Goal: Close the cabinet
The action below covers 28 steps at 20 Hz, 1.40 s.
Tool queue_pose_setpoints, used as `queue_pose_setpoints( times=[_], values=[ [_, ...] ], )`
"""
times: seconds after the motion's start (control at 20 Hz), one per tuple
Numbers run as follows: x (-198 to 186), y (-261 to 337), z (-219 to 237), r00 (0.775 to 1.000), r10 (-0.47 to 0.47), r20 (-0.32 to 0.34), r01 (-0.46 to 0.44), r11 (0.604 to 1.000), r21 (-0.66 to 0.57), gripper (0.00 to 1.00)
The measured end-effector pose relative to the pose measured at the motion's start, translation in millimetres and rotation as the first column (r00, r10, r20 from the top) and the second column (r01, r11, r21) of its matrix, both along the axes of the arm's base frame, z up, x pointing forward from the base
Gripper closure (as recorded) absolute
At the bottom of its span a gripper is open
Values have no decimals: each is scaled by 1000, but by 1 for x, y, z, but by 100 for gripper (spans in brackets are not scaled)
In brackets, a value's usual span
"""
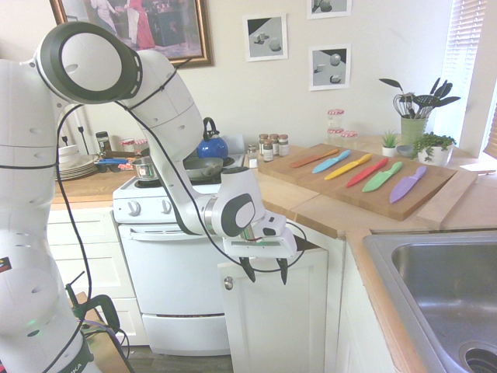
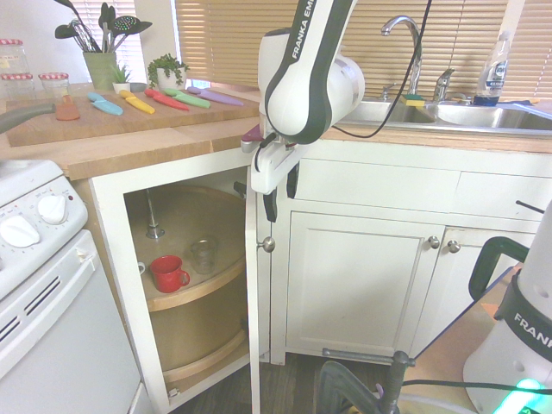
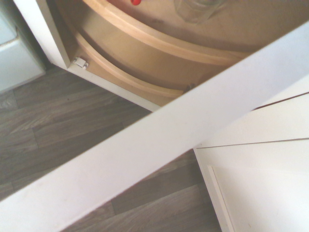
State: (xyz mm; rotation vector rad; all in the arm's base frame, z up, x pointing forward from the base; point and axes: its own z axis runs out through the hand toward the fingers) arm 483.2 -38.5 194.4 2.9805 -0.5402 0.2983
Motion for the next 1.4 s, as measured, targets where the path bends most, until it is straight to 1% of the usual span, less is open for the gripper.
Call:
queue_pose_setpoints(
  times=[0.95, 1.4],
  values=[
    [-2, 4, -1, 1000, 7, -13, -7, 1000, -3, 100],
    [-2, 18, -2, 999, 35, -27, -35, 999, -10, 100]
  ],
)
